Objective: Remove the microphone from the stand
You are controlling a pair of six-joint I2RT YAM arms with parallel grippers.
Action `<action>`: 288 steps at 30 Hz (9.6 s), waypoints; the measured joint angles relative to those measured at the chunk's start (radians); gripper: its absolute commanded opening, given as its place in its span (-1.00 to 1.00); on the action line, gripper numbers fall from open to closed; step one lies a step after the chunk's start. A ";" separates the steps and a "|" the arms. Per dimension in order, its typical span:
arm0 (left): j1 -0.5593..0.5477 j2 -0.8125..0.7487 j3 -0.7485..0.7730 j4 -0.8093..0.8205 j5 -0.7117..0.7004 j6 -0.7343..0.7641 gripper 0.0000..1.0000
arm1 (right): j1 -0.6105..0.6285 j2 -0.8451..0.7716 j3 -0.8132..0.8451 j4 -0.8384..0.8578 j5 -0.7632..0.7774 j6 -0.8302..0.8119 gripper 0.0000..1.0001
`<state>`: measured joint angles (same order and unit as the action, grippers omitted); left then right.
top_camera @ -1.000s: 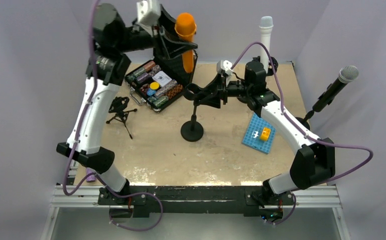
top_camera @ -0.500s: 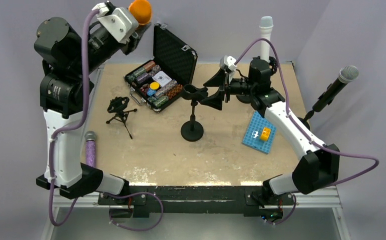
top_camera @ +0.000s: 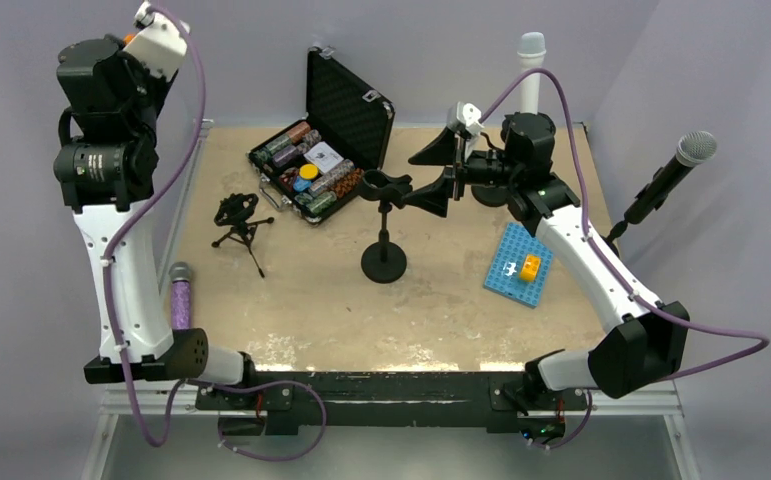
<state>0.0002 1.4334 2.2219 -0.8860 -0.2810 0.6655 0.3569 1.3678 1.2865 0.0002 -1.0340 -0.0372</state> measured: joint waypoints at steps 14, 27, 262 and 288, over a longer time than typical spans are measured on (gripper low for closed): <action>0.367 -0.040 -0.621 -0.198 0.046 -0.285 -1.00 | 0.000 -0.006 -0.010 0.000 0.009 0.019 0.91; 0.418 -0.068 -1.011 -0.028 0.021 -0.270 -1.00 | 0.000 -0.014 -0.015 0.000 0.024 0.019 0.96; -0.729 0.270 -0.997 0.502 1.223 -0.038 -1.00 | 0.113 -0.446 -0.169 -0.694 0.311 -0.467 -1.00; -0.739 0.013 -1.192 0.586 0.859 -0.277 0.36 | -0.024 -0.281 -0.104 -0.660 0.182 -0.183 -1.00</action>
<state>-0.7383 1.4464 1.0302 -0.3000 0.5781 0.3885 0.3332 1.0870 1.1828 -0.6598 -0.8516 -0.2207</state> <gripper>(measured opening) 0.689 0.493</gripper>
